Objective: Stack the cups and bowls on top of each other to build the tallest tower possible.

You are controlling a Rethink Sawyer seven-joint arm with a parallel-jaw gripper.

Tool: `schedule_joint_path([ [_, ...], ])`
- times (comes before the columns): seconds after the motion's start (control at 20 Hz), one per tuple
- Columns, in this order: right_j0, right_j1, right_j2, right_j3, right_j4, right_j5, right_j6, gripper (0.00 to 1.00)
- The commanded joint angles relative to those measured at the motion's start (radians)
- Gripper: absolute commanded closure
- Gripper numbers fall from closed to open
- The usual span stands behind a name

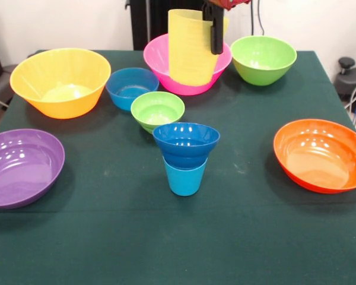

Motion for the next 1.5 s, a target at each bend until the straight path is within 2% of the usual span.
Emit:
schedule_joint_path([
  [0.05,-0.017,0.073,0.085,0.014,-0.091,-0.011,-0.180,1.00],
  [0.45,-0.033,0.063,0.113,0.081,-0.098,-0.087,-0.196,1.00],
  [0.75,-0.040,0.075,0.126,0.083,-0.105,-0.139,-0.189,1.00],
  [1.5,-0.051,0.097,0.147,0.073,-0.123,-0.187,-0.176,1.00],
])
